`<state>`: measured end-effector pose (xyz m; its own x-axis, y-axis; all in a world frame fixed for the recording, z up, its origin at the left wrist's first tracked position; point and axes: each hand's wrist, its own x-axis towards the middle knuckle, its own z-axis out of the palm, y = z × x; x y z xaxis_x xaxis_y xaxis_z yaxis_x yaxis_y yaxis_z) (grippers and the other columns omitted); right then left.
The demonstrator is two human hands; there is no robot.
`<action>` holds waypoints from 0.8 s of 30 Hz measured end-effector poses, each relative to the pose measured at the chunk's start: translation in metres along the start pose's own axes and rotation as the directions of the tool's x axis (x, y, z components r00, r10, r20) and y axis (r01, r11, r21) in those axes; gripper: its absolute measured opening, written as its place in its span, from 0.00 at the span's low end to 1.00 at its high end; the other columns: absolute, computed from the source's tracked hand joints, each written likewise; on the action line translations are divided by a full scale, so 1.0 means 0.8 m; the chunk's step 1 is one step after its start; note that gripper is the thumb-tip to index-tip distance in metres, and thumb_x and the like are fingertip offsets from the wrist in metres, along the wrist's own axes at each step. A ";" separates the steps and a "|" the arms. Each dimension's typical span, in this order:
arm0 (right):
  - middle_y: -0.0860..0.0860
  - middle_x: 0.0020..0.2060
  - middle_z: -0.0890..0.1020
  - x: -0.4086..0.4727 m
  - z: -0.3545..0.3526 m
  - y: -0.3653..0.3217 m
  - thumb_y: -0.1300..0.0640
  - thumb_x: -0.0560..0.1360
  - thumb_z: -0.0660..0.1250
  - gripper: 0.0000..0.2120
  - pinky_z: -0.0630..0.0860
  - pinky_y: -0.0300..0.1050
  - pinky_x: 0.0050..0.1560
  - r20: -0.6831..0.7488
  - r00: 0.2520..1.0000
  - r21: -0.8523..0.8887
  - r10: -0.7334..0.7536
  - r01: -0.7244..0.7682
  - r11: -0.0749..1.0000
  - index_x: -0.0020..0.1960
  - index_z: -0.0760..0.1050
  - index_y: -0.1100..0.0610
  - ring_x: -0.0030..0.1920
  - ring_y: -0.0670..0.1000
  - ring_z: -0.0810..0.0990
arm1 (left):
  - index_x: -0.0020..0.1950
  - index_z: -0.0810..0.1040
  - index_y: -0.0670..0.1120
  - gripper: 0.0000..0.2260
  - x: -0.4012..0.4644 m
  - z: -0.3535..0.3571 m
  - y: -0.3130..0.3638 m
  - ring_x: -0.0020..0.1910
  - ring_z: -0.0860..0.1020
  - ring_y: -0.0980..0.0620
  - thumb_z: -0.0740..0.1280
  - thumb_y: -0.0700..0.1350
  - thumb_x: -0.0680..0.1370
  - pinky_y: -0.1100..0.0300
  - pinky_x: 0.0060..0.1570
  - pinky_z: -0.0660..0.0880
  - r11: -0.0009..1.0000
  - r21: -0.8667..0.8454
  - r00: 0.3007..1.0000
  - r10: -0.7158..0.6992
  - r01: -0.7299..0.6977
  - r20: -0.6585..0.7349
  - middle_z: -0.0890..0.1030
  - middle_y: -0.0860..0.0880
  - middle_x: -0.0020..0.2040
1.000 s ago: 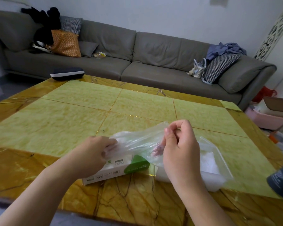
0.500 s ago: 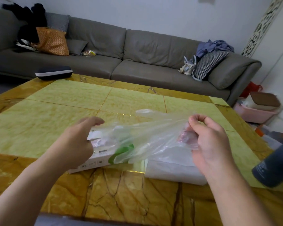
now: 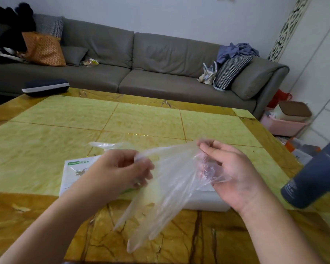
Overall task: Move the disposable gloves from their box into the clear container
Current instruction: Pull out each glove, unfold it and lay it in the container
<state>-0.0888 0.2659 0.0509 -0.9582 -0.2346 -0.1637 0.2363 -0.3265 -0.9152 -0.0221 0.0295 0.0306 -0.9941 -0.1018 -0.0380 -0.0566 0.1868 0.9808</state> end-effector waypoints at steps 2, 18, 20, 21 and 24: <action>0.55 0.37 0.80 -0.002 -0.012 -0.003 0.63 0.77 0.71 0.08 0.76 0.43 0.33 -0.025 1.000 -0.138 -0.018 0.014 0.990 0.55 0.84 0.62 0.34 0.50 0.78 | 0.45 0.85 0.39 0.11 0.001 0.003 0.009 0.35 0.81 0.45 0.67 0.43 0.83 0.54 0.35 0.78 0.988 -0.148 0.996 -0.055 0.044 -0.070 0.84 0.42 0.38; 0.55 0.22 0.76 0.032 -0.080 -0.009 0.65 0.75 0.66 0.11 0.67 0.40 0.25 -0.235 0.953 -0.708 -0.190 -0.033 0.706 0.35 0.74 0.61 0.23 0.52 0.70 | 0.56 0.79 0.47 0.05 -0.005 0.096 0.065 0.47 0.76 0.53 0.67 0.41 0.81 0.57 0.46 0.76 0.456 0.723 0.663 0.748 -0.519 0.005 0.77 0.53 0.51; 0.55 0.23 0.78 0.035 -0.084 -0.006 0.62 0.75 0.67 0.11 0.67 0.39 0.25 -0.226 0.957 -0.774 -0.184 -0.062 0.630 0.34 0.75 0.60 0.22 0.51 0.72 | 0.56 0.80 0.53 0.08 0.010 0.120 0.052 0.43 0.78 0.57 0.63 0.42 0.83 0.57 0.42 0.79 0.515 0.730 0.844 0.513 -0.449 0.158 0.79 0.57 0.50; 0.54 0.25 0.80 0.037 -0.086 -0.004 0.60 0.76 0.68 0.10 0.68 0.39 0.24 -0.226 0.954 -0.804 -0.195 -0.070 0.591 0.36 0.76 0.61 0.22 0.50 0.73 | 0.58 0.79 0.55 0.11 0.019 0.127 0.041 0.44 0.79 0.58 0.61 0.42 0.84 0.56 0.43 0.80 0.541 0.751 0.902 0.396 -0.380 0.171 0.80 0.59 0.50; 0.54 0.33 0.85 0.040 -0.093 -0.004 0.55 0.76 0.73 0.09 0.77 0.45 0.30 -0.204 0.941 -0.905 -0.269 -0.077 0.418 0.45 0.80 0.61 0.29 0.52 0.83 | 0.63 0.79 0.56 0.16 0.049 0.132 0.014 0.47 0.81 0.60 0.59 0.39 0.84 0.59 0.48 0.81 0.564 0.787 0.968 0.158 -0.251 0.195 0.81 0.60 0.52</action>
<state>-0.1325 0.3275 0.0208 -0.9984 0.0538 0.0166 0.0265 0.7103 -0.7034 -0.0717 0.1309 0.0198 -0.9893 0.1216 0.0811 0.1444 0.8999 0.4116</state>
